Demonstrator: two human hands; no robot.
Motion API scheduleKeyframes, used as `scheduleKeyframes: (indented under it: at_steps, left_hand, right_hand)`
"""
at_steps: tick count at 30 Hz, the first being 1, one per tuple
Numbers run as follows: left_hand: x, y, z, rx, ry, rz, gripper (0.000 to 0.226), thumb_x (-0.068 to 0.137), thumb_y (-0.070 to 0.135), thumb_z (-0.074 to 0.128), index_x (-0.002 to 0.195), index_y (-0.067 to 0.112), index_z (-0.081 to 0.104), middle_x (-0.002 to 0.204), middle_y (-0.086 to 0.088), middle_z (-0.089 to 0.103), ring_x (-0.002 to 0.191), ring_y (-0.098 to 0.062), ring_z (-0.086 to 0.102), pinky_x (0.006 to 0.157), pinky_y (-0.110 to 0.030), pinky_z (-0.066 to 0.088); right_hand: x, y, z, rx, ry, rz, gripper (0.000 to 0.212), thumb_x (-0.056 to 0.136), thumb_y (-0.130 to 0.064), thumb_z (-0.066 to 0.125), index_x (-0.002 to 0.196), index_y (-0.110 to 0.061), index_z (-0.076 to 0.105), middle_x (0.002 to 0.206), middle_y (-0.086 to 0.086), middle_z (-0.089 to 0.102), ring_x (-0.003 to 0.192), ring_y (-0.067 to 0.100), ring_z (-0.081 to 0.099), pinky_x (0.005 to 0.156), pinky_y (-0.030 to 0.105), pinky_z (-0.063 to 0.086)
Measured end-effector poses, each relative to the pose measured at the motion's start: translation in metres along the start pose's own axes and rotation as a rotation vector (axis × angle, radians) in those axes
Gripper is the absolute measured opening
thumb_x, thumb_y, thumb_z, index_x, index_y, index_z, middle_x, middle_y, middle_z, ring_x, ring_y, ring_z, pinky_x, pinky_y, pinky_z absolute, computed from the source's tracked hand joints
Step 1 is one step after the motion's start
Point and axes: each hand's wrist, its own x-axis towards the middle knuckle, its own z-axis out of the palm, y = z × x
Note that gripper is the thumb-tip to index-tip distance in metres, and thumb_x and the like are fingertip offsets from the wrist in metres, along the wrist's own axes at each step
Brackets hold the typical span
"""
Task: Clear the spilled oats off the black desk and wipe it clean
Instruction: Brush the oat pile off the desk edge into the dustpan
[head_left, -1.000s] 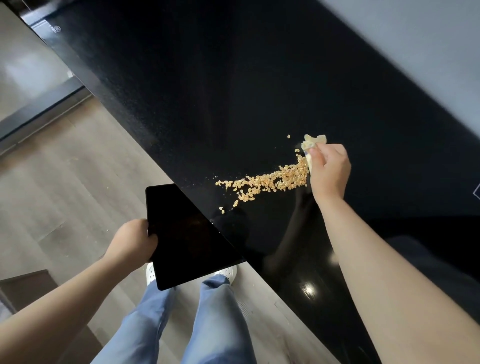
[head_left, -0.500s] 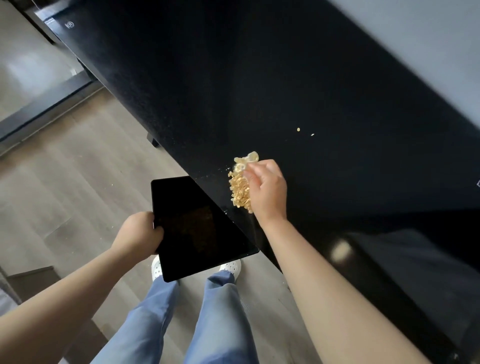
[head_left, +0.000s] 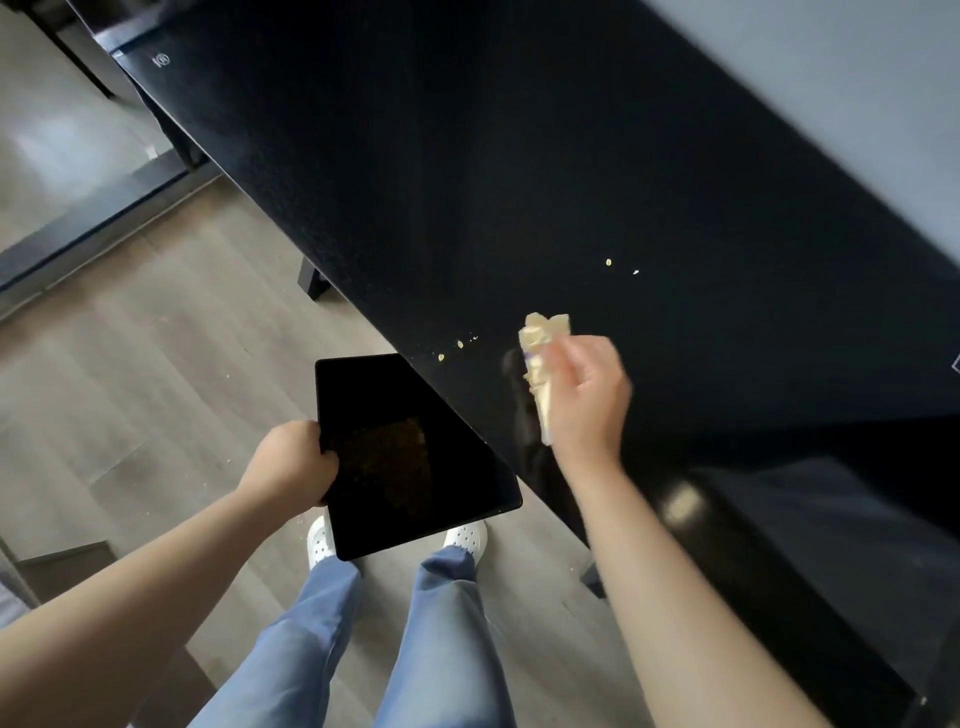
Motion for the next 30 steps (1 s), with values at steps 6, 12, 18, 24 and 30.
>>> scheduleKeyframes:
  at_steps: [6, 12, 18, 24, 30]
  left_hand:
    - [0.003, -0.004, -0.003, -0.002, 0.016, 0.004, 0.015, 0.079, -0.002, 0.044, 0.077, -0.008, 0.058, 0.061, -0.019, 0.066, 0.054, -0.033, 0.065, 0.058, -0.042, 0.056]
    - [0.007, 0.0, 0.004, -0.004, 0.041, -0.004, 0.013, 0.078, -0.002, 0.046, 0.069, -0.001, 0.056, 0.052, -0.012, 0.063, 0.048, -0.028, 0.064, 0.056, -0.042, 0.057]
    - [0.018, 0.014, 0.008, -0.007, 0.044, -0.017, 0.013, 0.079, -0.001, 0.046, 0.07, 0.001, 0.056, 0.051, -0.009, 0.063, 0.045, -0.022, 0.063, 0.054, -0.036, 0.055]
    - [0.022, 0.016, 0.007, -0.008, 0.046, -0.031, 0.013, 0.08, 0.0, 0.046, 0.072, 0.003, 0.057, 0.052, -0.007, 0.064, 0.047, -0.022, 0.064, 0.056, -0.034, 0.055]
    - [0.022, 0.011, 0.001, -0.02, 0.044, -0.028, 0.013, 0.08, 0.001, 0.046, 0.077, 0.001, 0.058, 0.051, -0.006, 0.063, 0.048, -0.02, 0.063, 0.055, -0.031, 0.052]
  right_hand:
    - [0.098, 0.022, -0.051, -0.191, 0.224, 0.072, 0.023, 0.094, -0.026, 0.056, 0.092, -0.008, 0.07, 0.1, -0.001, 0.058, 0.088, 0.011, 0.058, 0.074, 0.015, 0.044]
    - [0.152, 0.036, -0.051, -0.258, 0.24, 0.077, 0.024, 0.095, -0.024, 0.055, 0.096, -0.005, 0.07, 0.098, -0.002, 0.053, 0.086, 0.009, 0.055, 0.067, 0.012, 0.039]
    - [0.167, 0.029, -0.012, -0.304, 0.141, -0.048, 0.018, 0.094, -0.021, 0.058, 0.092, -0.008, 0.07, 0.102, 0.003, 0.057, 0.088, 0.012, 0.056, 0.07, 0.015, 0.042]
    - [0.13, 0.019, 0.036, -0.197, -0.148, -0.179, 0.016, 0.091, -0.023, 0.061, 0.087, -0.013, 0.073, 0.092, -0.002, 0.056, 0.084, 0.011, 0.057, 0.07, 0.014, 0.043]
    - [0.051, 0.007, 0.07, -0.126, -0.351, -0.324, 0.012, 0.089, -0.017, 0.065, 0.099, -0.016, 0.073, 0.093, -0.004, 0.057, 0.085, 0.012, 0.057, 0.072, 0.025, 0.05]
